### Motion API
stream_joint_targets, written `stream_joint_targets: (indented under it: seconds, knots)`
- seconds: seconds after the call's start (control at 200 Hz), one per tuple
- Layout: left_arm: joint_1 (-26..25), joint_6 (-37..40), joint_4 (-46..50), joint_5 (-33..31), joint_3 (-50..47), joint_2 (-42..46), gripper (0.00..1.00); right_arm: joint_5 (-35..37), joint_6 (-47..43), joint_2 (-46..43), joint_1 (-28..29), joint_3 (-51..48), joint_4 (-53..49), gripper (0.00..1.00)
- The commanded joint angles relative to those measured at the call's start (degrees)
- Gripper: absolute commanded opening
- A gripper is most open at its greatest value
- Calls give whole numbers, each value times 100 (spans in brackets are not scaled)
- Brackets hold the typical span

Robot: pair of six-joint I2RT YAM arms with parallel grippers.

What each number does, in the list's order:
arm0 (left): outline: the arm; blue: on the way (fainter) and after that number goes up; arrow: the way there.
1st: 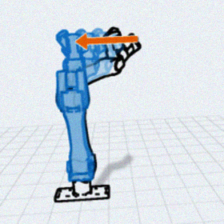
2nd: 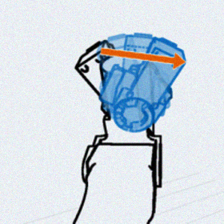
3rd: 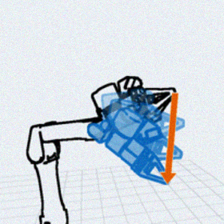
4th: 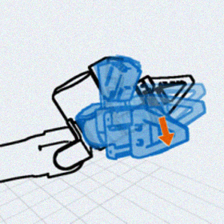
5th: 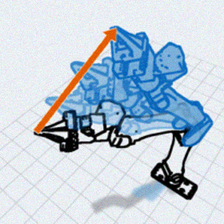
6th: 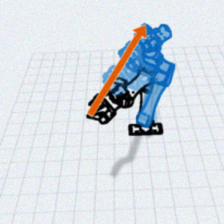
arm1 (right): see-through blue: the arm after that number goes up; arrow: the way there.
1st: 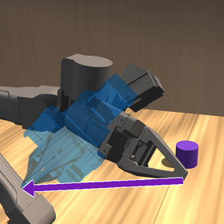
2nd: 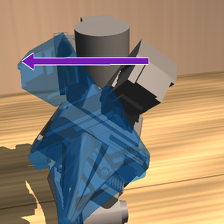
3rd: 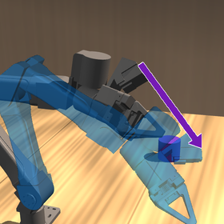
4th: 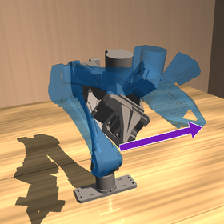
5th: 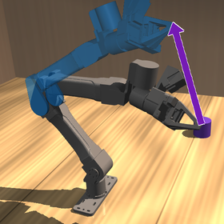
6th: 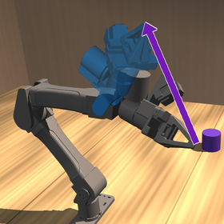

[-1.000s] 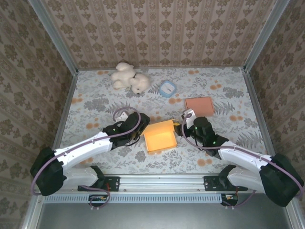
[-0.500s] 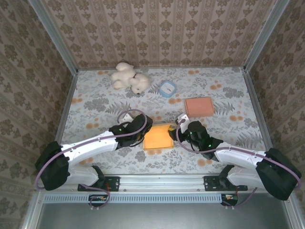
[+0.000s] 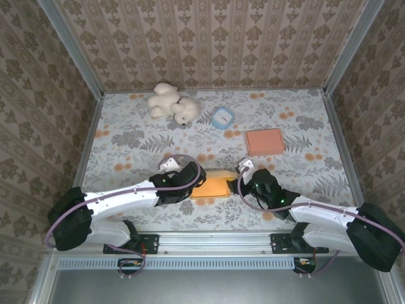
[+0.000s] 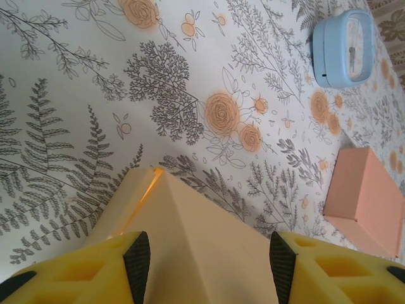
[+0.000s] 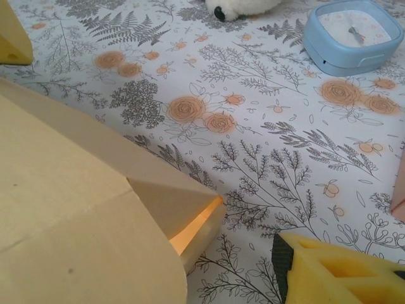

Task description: Fold the paper box

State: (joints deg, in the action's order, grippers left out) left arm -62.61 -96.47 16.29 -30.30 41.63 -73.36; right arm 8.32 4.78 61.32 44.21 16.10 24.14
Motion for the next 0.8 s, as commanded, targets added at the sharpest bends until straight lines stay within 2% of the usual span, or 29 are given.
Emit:
stream_joint_targets:
  seconds: [0.0, 0.47, 0.555, 0.66, 0.795]
  knots:
    - [-71, -201, 207, -277, -222, 120, 55, 172, 136, -220, 70, -114, 65, 59]
    - [-173, -408, 223, -491, -586, 162, 51, 582, 549, -433, 319, -335, -141, 59]
    - [-173, -434, 300, -542, -603, 180, 51, 820, 933, -774, 372, -294, -536, 59]
    - [-164, -406, 368, -582, -609, 179, 51, 1150, 1468, -1320, 375, -104, -1480, 59]
    - [-159, -382, 455, -598, -603, 173, 51, 1273, 1824, -2053, 378, 53, -2316, 59]
